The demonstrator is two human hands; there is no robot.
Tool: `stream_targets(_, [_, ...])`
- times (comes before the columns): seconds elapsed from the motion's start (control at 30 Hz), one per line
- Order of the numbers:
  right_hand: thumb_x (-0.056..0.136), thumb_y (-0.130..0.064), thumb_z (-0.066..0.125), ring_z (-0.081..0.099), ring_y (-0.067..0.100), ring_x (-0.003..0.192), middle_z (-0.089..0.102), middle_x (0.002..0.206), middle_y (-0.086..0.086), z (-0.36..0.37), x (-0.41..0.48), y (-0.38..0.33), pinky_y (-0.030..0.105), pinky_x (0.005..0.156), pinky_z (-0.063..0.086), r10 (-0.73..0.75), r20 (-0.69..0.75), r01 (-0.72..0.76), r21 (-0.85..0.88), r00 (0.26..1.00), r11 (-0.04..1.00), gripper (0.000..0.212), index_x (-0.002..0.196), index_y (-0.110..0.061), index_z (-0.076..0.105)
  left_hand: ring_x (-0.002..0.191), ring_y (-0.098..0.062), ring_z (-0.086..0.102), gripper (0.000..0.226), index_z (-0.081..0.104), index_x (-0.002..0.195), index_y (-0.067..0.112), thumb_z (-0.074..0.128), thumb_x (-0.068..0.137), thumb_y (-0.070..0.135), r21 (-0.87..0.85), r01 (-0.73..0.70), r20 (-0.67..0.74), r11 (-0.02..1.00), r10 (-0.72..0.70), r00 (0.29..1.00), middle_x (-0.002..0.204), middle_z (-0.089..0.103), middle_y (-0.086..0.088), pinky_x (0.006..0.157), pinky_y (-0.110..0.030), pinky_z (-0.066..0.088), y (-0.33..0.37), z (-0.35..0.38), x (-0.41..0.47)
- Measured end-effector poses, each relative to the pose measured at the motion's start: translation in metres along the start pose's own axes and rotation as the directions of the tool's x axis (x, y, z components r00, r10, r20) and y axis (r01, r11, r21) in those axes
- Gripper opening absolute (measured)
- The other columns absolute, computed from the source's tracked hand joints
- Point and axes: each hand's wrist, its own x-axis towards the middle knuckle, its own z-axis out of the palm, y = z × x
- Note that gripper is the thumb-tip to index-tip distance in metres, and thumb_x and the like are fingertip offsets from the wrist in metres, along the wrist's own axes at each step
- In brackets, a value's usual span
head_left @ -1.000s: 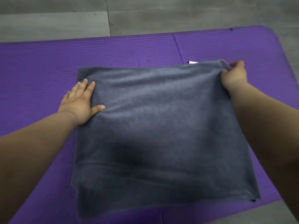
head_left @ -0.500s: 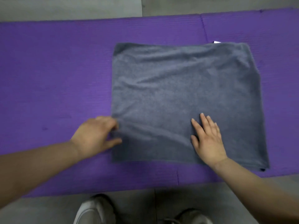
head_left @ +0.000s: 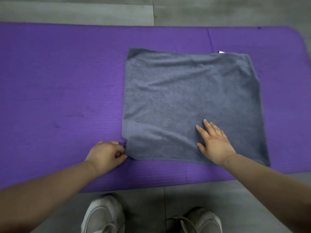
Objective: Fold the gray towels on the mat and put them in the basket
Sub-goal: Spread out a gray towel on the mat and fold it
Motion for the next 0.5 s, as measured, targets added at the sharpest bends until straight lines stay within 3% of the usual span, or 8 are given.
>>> stream_targets(0.1, [0.090,-0.031,0.050,0.010,0.027,0.145,0.004,0.156,0.011,0.009,-0.005,0.005,0.038,0.117,0.013,-0.013,0.001,0.013,-0.007,1.000,1.000,0.065,0.146,-0.017,0.019,0.035,-0.001,0.039,0.037,0.046,0.045,0.016,0.069,0.074,0.020,-0.469,0.442,0.443,0.765,-0.228,0.867,0.031,0.042,0.009,0.043,-0.010,0.028,0.003,-0.002,-0.005])
stream_targets(0.13, [0.082,-0.027,0.063,0.026,0.035,0.139,0.020,0.152,0.019,0.013,-0.007,0.007,0.046,0.112,0.025,-0.045,-0.053,0.043,-0.028,0.998,0.999,0.068,0.141,-0.011,0.034,0.032,0.000,0.038,0.034,0.048,0.045,0.016,0.071,0.069,0.022,-0.500,0.515,0.533,0.696,-0.221,0.817,0.029,0.042,0.009,0.040,-0.009,0.029,0.004,-0.004,-0.009])
stream_targets(0.2, [0.054,-0.027,0.084,0.060,0.042,0.109,0.057,0.125,0.026,0.028,-0.009,0.014,0.053,0.084,0.049,-0.082,-0.108,0.076,-0.063,0.991,0.995,0.070,0.116,-0.005,0.062,0.031,0.000,0.037,0.038,0.050,0.045,0.017,0.071,0.076,0.027,-0.410,0.571,0.608,0.711,-0.253,0.753,0.029,0.043,0.007,0.040,-0.010,0.031,0.003,-0.006,-0.019])
stream_targets(0.27, [0.053,-0.038,0.073,0.066,0.036,0.097,0.067,0.111,0.020,0.032,-0.017,0.021,0.043,0.077,0.055,-0.113,-0.101,0.104,-0.094,0.988,0.990,0.065,0.110,-0.009,0.061,0.040,-0.007,0.043,0.047,0.044,0.044,0.022,0.058,0.083,0.043,-0.213,0.429,0.453,0.878,-0.300,0.839,0.034,0.040,0.007,0.042,-0.018,0.030,0.001,-0.003,-0.027])
stream_targets(0.33, [0.062,-0.046,0.052,0.054,0.029,0.107,0.066,0.113,0.018,0.037,-0.027,0.029,0.036,0.091,0.043,-0.231,-0.149,0.213,-0.127,0.961,0.969,0.061,0.114,-0.013,0.049,0.053,-0.014,0.053,0.038,0.042,0.051,0.028,0.045,0.077,0.054,0.056,0.016,0.057,0.998,-0.019,0.998,0.046,0.045,0.011,0.045,-0.021,0.032,-0.001,0.002,-0.031])
stream_targets(0.4, [0.063,-0.048,0.049,0.047,0.023,0.110,0.065,0.117,0.015,0.044,-0.037,0.041,0.032,0.099,0.028,-0.299,-0.132,0.276,-0.167,0.945,0.947,0.063,0.116,-0.015,0.044,0.072,-0.011,0.054,0.025,0.051,0.074,0.028,0.045,0.068,0.052,0.260,-0.412,-0.038,0.873,0.435,0.900,0.071,0.061,0.008,0.061,-0.021,0.039,0.004,0.011,-0.029])
stream_targets(0.47, [0.062,-0.047,0.050,0.046,0.022,0.114,0.064,0.120,0.012,0.051,-0.044,0.054,0.027,0.111,0.012,-0.297,-0.088,0.274,-0.210,0.951,0.939,0.064,0.118,-0.017,0.043,0.087,-0.013,0.059,0.040,0.060,0.092,0.029,0.063,0.059,0.052,0.363,-0.598,0.073,0.715,0.618,0.783,0.092,0.069,0.004,0.079,-0.023,0.040,0.008,0.021,-0.023])
stream_targets(0.5, [0.066,-0.044,0.045,0.047,0.024,0.115,0.065,0.120,0.011,0.052,-0.047,0.061,0.025,0.113,0.005,-0.280,-0.090,0.257,-0.206,0.956,0.944,0.059,0.118,-0.017,0.043,0.086,-0.015,0.066,0.051,0.068,0.090,0.029,0.076,0.046,0.053,0.383,-0.609,0.128,0.695,0.613,0.780,0.092,0.073,0.003,0.080,-0.024,0.045,0.009,0.021,-0.016])
